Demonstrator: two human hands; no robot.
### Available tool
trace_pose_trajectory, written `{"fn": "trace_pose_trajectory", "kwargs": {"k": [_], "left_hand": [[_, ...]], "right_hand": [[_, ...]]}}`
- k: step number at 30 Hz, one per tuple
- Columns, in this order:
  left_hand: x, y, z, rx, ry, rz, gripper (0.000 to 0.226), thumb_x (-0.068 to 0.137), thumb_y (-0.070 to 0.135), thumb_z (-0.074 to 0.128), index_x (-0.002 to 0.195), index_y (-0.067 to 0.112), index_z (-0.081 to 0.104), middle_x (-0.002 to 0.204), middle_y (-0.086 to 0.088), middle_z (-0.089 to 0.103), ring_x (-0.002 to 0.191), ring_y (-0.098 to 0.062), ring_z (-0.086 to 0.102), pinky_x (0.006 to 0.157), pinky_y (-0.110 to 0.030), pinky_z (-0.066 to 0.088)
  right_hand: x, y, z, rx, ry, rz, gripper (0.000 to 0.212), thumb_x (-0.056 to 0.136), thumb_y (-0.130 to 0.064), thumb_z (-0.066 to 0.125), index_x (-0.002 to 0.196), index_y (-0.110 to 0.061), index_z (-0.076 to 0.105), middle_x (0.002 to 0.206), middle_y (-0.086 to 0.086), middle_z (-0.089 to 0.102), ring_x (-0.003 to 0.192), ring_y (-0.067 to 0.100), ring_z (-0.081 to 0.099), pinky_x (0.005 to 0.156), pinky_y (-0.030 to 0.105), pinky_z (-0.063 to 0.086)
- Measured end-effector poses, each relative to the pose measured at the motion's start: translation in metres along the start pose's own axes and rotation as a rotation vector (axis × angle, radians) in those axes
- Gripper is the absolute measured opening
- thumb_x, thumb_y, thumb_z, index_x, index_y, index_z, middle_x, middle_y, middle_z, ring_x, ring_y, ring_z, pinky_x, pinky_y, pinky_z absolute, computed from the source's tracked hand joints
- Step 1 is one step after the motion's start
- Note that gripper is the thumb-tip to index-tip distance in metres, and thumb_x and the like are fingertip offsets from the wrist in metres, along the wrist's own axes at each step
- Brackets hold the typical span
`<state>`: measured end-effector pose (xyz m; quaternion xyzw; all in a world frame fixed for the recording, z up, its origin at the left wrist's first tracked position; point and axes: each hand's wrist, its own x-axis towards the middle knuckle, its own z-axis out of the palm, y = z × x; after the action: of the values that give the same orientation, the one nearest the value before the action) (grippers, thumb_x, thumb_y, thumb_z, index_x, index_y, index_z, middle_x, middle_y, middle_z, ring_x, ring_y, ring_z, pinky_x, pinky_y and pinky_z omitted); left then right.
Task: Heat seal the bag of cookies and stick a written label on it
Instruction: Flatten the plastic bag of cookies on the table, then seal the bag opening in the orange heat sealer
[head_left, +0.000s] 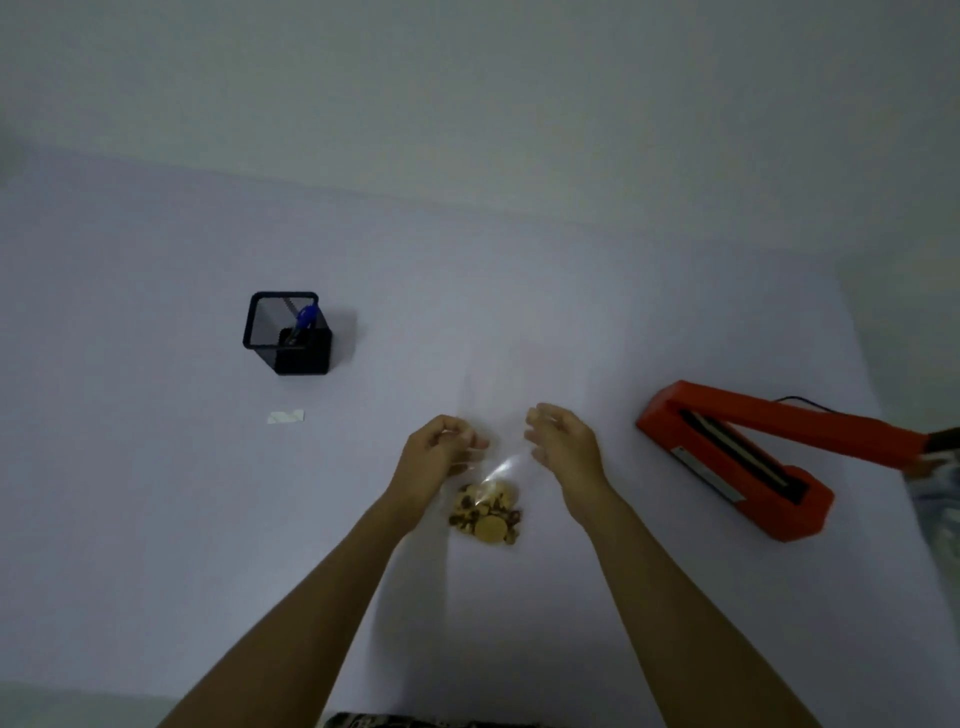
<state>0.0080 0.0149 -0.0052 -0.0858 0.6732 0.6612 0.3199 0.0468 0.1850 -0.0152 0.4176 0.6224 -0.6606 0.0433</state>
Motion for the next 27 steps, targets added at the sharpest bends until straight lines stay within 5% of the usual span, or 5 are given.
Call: {"fn": "trace_pose_trajectory", "kwargs": {"k": [5,14,27], "left_hand": [[-0.012,0.016,0.006,0.025,-0.072,0.013,0.014,0.093,0.005,0.048,0.088,0.005,0.062,0.093,-0.013,0.074,0.089,-0.028,0.07,0.075,-0.028,0.054],[-0.017,0.033,0.047,0.223,-0.213,0.149,0.032,0.094,0.033,0.055,0.084,0.007,0.071,0.089,-0.003,0.074,0.077,-0.019,0.072,0.076,-0.032,0.057],[-0.04,0.026,0.113,0.318,-0.403,0.103,0.016,0.093,0.011,0.052,0.09,0.003,0.065,0.077,-0.013,0.07,0.063,-0.033,0.07,0.063,-0.037,0.054]], "right_hand": [[-0.025,-0.021,-0.018,0.136,-0.076,-0.017,0.017,0.094,-0.017,0.059,0.099,-0.004,0.068,0.1,0.013,0.073,0.086,0.023,0.073,0.076,0.032,0.057],[-0.077,-0.016,-0.067,0.251,0.049,-0.032,0.015,0.093,-0.014,0.06,0.102,-0.004,0.067,0.096,0.013,0.075,0.088,0.029,0.073,0.076,0.035,0.058],[-0.129,0.017,-0.133,0.446,0.215,0.023,0.023,0.096,-0.022,0.056,0.102,-0.002,0.066,0.097,0.015,0.075,0.09,0.032,0.072,0.079,0.041,0.057]]}}
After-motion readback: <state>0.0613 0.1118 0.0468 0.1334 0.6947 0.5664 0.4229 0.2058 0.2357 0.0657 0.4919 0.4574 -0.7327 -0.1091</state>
